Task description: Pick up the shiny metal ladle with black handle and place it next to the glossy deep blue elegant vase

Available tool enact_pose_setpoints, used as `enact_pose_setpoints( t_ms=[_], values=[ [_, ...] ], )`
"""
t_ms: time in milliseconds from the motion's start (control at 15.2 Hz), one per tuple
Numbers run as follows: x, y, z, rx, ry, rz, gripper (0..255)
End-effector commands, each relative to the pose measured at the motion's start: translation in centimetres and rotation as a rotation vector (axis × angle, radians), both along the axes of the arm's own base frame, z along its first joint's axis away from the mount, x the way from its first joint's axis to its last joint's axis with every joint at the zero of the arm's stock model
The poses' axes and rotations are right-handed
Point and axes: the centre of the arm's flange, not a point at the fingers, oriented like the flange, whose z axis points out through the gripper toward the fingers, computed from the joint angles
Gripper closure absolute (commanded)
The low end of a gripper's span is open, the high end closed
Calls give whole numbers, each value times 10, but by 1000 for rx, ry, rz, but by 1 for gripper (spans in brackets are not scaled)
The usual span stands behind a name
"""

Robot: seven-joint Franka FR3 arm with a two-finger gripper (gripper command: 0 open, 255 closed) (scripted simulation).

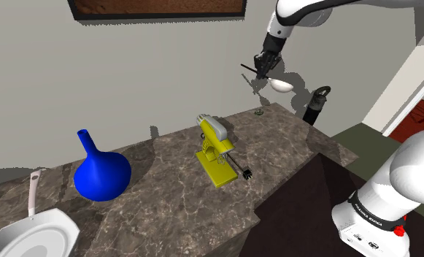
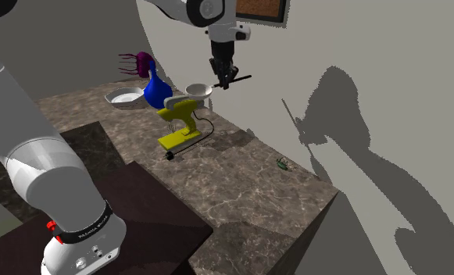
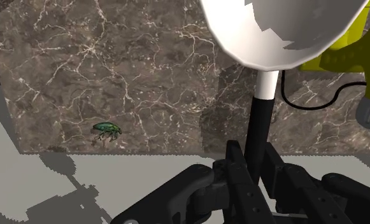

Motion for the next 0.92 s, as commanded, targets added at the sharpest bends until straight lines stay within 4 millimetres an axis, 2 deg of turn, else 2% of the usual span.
enact_pose_setpoints(
  t_ms=[0, 66, 858],
  values=[
    [0, -1, 10, 0, 1, 0, 255],
    [0, -1, 15, 0, 1, 0, 255],
    [6, 158, 16, 0, 1, 0, 255]
  ],
)
